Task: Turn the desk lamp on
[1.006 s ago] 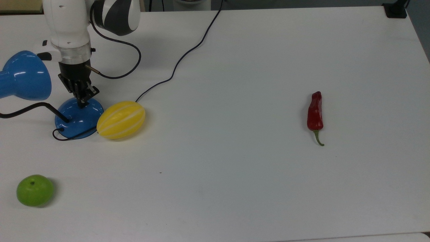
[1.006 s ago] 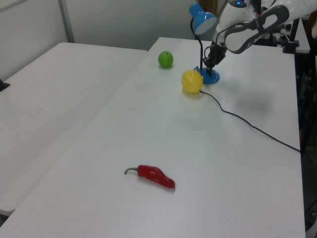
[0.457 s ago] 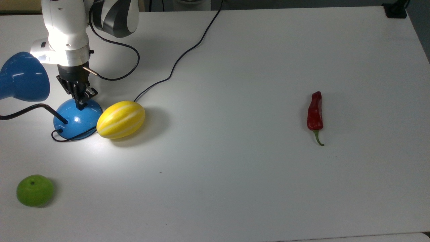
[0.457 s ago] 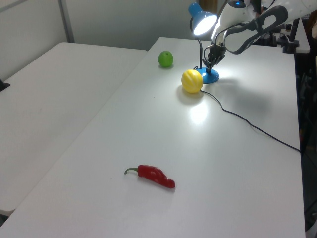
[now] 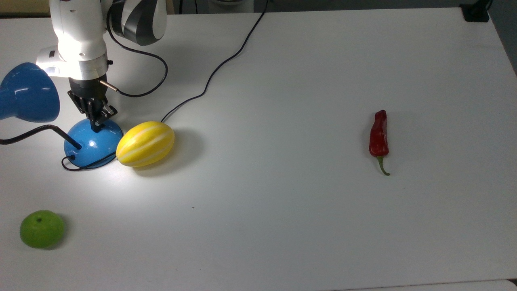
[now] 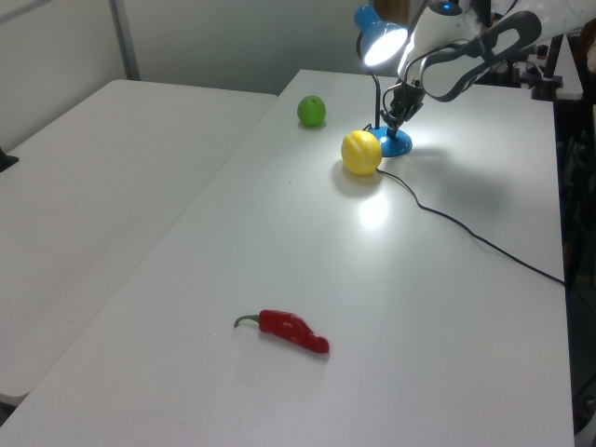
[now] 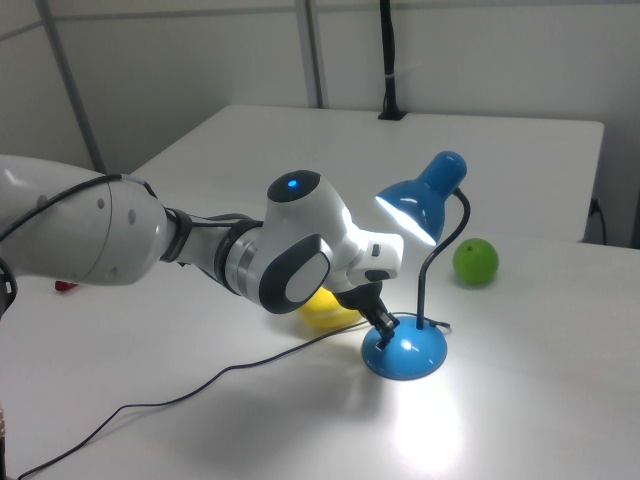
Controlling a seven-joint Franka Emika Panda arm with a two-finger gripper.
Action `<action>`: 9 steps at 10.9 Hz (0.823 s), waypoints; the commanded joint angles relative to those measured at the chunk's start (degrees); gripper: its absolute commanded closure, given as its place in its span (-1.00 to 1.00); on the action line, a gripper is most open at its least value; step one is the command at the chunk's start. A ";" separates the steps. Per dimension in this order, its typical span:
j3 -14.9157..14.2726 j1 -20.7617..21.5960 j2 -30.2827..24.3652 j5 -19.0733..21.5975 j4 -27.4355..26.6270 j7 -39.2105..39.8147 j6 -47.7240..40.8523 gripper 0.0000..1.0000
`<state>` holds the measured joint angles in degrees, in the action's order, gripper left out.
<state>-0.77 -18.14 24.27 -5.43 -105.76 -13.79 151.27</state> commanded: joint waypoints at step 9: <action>10.26 7.21 -17.31 -0.99 -1.73 2.44 -31.08 1.00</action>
<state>9.22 -16.38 12.96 -5.49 -105.87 -13.54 127.73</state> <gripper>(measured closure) 0.991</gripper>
